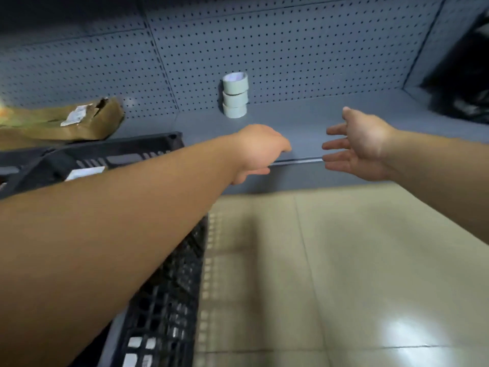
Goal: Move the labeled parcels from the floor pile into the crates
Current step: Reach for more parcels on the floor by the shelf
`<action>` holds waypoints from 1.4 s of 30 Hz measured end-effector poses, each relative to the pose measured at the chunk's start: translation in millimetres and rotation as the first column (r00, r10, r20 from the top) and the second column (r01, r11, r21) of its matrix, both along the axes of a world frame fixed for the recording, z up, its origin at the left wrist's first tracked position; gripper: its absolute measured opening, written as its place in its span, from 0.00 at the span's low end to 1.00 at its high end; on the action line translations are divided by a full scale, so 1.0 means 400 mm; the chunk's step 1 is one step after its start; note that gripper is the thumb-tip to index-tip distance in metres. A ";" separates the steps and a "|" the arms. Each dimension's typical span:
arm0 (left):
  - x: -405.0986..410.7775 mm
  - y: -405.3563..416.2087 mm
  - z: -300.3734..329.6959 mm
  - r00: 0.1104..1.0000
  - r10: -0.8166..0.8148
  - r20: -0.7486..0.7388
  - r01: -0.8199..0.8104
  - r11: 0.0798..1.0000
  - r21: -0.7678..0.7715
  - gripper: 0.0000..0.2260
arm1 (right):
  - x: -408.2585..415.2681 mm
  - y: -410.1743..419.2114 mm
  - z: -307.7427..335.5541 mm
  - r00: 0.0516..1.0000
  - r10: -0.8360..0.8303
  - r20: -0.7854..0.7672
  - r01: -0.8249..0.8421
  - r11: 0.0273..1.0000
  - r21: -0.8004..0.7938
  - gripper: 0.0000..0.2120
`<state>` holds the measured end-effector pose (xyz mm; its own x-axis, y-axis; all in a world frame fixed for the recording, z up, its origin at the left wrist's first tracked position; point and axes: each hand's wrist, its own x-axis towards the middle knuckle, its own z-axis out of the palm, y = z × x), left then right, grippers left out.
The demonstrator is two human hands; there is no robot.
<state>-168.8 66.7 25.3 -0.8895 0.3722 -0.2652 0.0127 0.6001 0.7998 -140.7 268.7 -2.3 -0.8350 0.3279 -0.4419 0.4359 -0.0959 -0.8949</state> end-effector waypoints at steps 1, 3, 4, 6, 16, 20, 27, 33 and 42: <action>0.004 0.046 -0.008 1.000 0.008 0.027 -0.009 1.000 0.028 0.03 | 0.010 0.045 -0.005 1.000 -0.018 0.009 0.018 1.000 0.009 0.29; 0.014 0.136 -0.028 0.996 0.009 0.091 -0.014 0.998 0.056 0.04 | 0.037 0.145 -0.023 0.997 -0.070 0.030 0.069 0.997 0.035 0.29; 0.020 0.178 -0.039 0.993 0.005 0.115 -0.013 0.998 0.066 0.06 | 0.053 0.195 -0.035 0.994 -0.101 0.042 0.099 0.994 0.047 0.30; 0.033 0.257 -0.061 0.989 -0.014 0.148 0.003 0.997 0.075 0.08 | 0.091 0.295 -0.058 0.983 -0.173 0.068 0.169 0.983 0.066 0.30; 0.103 0.581 -0.178 0.976 -0.104 0.191 0.086 0.991 0.099 0.02 | 0.239 0.648 -0.153 0.857 -0.493 0.148 0.474 0.868 0.144 0.29; 0.109 0.683 -0.231 0.964 -0.085 0.253 0.063 0.994 0.094 0.09 | 0.254 0.718 -0.194 0.808 -0.562 0.178 0.547 0.827 0.128 0.28; 0.094 0.838 -0.310 0.952 -0.083 0.294 0.057 0.994 0.097 0.06 | 0.271 0.804 -0.306 0.752 -0.622 0.217 0.616 0.781 0.105 0.30; 0.083 0.968 -0.391 0.926 -0.036 0.376 -0.017 0.991 0.136 0.19 | 0.264 0.890 -0.387 0.751 -0.641 0.161 0.642 0.765 0.051 0.28; 0.072 1.138 -0.455 0.902 0.026 0.430 -0.117 0.976 0.185 0.22 | 0.267 0.974 -0.461 0.739 -0.651 0.174 0.671 0.736 -0.093 0.28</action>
